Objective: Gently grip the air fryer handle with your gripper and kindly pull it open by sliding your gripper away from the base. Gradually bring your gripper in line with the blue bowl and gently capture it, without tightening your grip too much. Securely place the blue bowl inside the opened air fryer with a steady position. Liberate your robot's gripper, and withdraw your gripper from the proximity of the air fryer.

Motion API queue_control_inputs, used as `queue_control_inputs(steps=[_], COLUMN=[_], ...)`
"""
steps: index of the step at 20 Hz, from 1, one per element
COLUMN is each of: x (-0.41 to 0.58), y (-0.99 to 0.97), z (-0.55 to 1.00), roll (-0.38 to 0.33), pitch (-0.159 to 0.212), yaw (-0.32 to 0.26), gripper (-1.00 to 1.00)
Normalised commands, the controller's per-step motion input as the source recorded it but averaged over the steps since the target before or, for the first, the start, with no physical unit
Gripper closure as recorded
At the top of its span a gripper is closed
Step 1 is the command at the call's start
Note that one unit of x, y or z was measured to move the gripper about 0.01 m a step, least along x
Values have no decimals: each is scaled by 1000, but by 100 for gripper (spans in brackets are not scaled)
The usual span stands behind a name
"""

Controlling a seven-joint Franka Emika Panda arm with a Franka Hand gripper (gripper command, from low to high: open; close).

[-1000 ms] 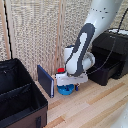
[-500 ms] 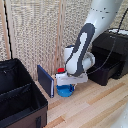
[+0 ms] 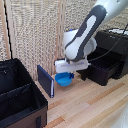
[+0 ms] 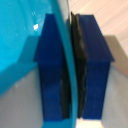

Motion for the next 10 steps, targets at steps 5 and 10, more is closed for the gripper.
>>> queue_control_inputs(steps=[5,10], x=[533,417], y=[86,-10], z=[805,614], roll=[-164,-136], pitch=[0,0], yaw=[-194,-237], gripper=[100,100])
